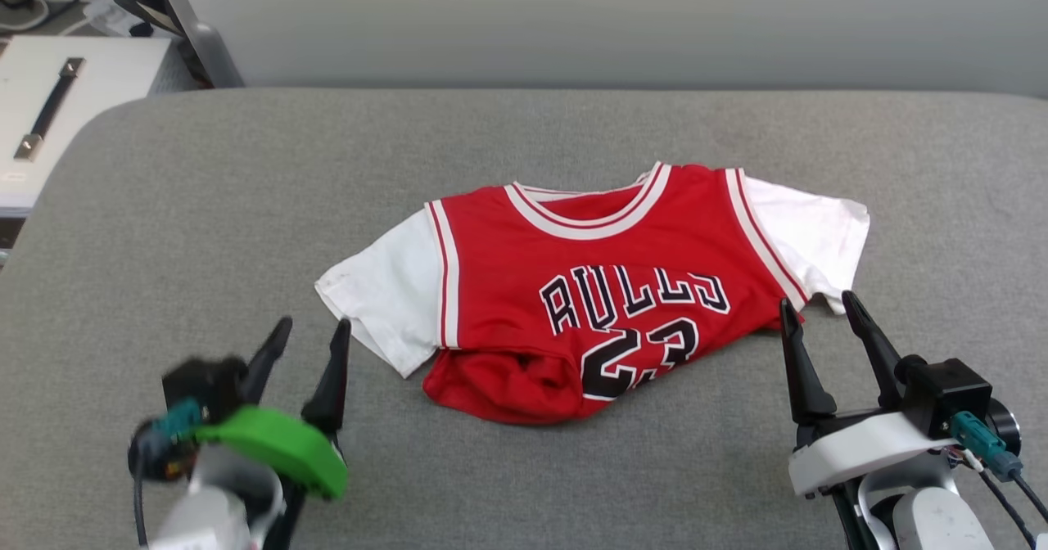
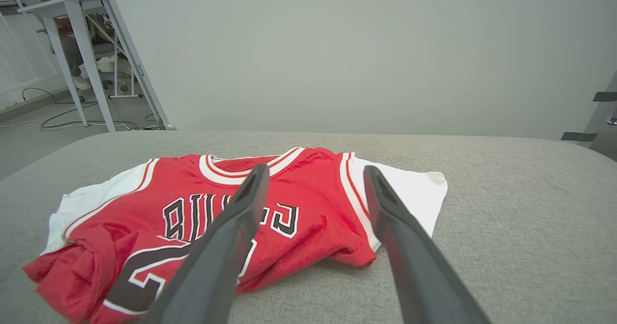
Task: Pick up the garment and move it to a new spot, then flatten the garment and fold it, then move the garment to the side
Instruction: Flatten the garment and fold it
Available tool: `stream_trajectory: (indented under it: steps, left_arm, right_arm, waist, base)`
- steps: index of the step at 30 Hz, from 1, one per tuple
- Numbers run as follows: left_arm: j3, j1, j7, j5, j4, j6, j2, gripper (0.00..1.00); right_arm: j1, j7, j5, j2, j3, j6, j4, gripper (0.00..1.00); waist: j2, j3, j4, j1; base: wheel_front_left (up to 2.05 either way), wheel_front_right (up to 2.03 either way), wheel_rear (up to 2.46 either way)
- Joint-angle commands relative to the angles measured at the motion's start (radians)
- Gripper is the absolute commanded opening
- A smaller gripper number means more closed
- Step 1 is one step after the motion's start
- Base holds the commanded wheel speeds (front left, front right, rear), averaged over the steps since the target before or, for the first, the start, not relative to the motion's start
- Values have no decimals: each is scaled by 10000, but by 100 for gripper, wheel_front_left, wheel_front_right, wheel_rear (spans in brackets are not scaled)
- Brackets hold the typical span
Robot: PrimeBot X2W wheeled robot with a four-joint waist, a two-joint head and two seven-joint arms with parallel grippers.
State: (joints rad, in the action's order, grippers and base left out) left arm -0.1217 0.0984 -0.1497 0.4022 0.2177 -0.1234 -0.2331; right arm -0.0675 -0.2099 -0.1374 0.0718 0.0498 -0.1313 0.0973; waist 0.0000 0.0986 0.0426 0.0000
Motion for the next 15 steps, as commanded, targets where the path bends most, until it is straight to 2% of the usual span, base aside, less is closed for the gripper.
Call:
stream_trajectory:
  steps: [1,7,8,9,11,15]
  left_arm:
    - [-179,612,504,290,28,-67,-319,100]
    - [-1139,2740,3846,2041,431,-70,-1807,100]
    - [-1369,3659,5354,2801,744,-71,-2258,100]
    - [-1488,3945,5957,3014,903,-71,-2408,100]
    - [-1740,4372,6900,3283,1127,-71,-2677,100]
    - [-1972,4946,7796,3606,1563,-72,-3019,100]
  right_arm:
    - [-201,22,90,29,4,6,-94,100]
    - [-616,70,201,67,106,6,-282,100]
    - [-789,49,227,50,148,6,-332,100]
    - [-856,34,227,44,166,6,-333,100]
    - [-970,8,250,27,203,6,-279,100]
    - [-1174,-77,274,-20,352,6,-151,100]
  waist:
    - [0,500,-104,0]
    - [0,1407,-308,0]
    - [0,1754,-416,0]
    - [0,1879,-465,0]
    - [0,2065,-570,0]
    - [0,2334,-755,0]
  base:
    - [0,0,0]
    - [0,0,0]
    - [0,0,0]
    - [0,0,0]
    - [0,0,0]
    - [0,0,0]
